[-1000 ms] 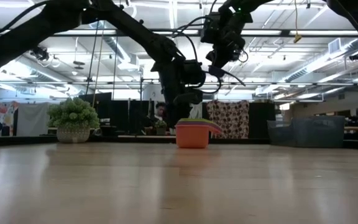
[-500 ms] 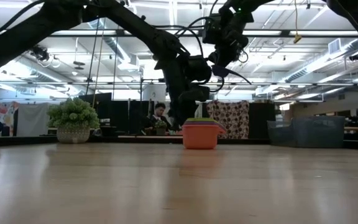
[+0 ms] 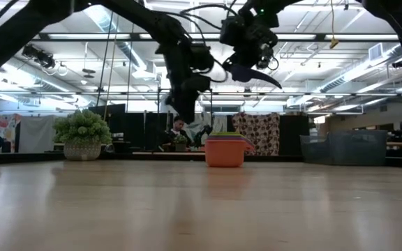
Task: Nest measuring cups in basket
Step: Stack the dark blue measuring cup on the stacked green measuring cup
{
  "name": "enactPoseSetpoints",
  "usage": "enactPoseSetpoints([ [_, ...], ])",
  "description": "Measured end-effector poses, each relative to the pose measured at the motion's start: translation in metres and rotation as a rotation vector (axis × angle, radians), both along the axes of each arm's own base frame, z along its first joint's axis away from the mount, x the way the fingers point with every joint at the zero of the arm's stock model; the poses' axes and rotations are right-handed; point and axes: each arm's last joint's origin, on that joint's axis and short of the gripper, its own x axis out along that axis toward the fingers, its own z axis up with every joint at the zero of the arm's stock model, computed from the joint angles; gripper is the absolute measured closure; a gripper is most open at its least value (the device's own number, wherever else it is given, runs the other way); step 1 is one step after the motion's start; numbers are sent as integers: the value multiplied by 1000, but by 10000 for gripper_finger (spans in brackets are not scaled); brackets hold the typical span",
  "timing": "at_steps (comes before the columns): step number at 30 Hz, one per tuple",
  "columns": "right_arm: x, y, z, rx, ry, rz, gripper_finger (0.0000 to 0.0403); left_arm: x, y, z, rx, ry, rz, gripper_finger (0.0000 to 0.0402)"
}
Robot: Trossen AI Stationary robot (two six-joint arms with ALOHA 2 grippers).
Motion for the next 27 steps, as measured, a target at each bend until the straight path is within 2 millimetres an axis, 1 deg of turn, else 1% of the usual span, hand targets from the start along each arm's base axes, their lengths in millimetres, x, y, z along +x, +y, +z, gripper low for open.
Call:
enactPoseSetpoints([
  [5, 23, 6, -25, 25, 32, 46, 387, -31, 14, 36, 40, -33, 127, 292],
  [8, 34, 9, -41, 50, 61, 68, 387, -46, 19, 54, 63, -61, 169, 292],
  [12, 46, 9, -63, 70, 98, 89, 387, -64, 20, 77, 100, -114, 202, 292],
  [19, 60, 7, -94, 93, 142, 107, 387, -79, 18, 98, 133, -161, 229, 292],
  [23, 64, 6, -107, 93, 159, 124, 387, -79, 18, 99, 133, -163, 228, 292],
  [27, 67, 7, -112, 72, 172, 133, 387, -79, 18, 99, 133, -163, 229, 292],
])
